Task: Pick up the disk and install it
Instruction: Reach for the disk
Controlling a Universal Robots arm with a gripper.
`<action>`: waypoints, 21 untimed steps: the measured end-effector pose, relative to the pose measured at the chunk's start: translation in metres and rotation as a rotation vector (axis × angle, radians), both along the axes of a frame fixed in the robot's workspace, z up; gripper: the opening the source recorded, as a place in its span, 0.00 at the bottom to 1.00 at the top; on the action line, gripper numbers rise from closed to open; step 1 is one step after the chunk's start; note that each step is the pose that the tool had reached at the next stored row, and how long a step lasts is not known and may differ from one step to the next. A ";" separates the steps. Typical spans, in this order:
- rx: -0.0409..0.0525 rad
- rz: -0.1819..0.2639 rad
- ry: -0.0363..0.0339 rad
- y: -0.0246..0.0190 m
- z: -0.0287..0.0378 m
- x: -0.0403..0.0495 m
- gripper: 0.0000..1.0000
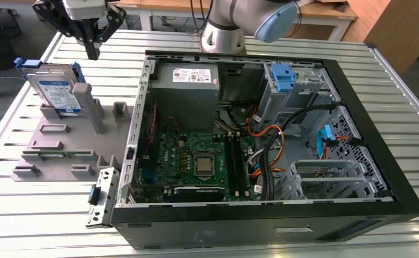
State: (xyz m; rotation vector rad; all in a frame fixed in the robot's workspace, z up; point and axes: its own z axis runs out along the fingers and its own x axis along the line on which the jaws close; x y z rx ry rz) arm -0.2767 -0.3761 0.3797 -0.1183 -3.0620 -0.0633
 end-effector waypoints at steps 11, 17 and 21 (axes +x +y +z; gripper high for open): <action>0.0000 0.000 -0.0031 0.0075 -0.0043 -0.0264 0.11; 0.0000 0.000 -0.0052 0.0109 -0.0063 -0.0413 0.11; 0.0000 0.000 -0.0067 0.0135 -0.0078 -0.0519 0.11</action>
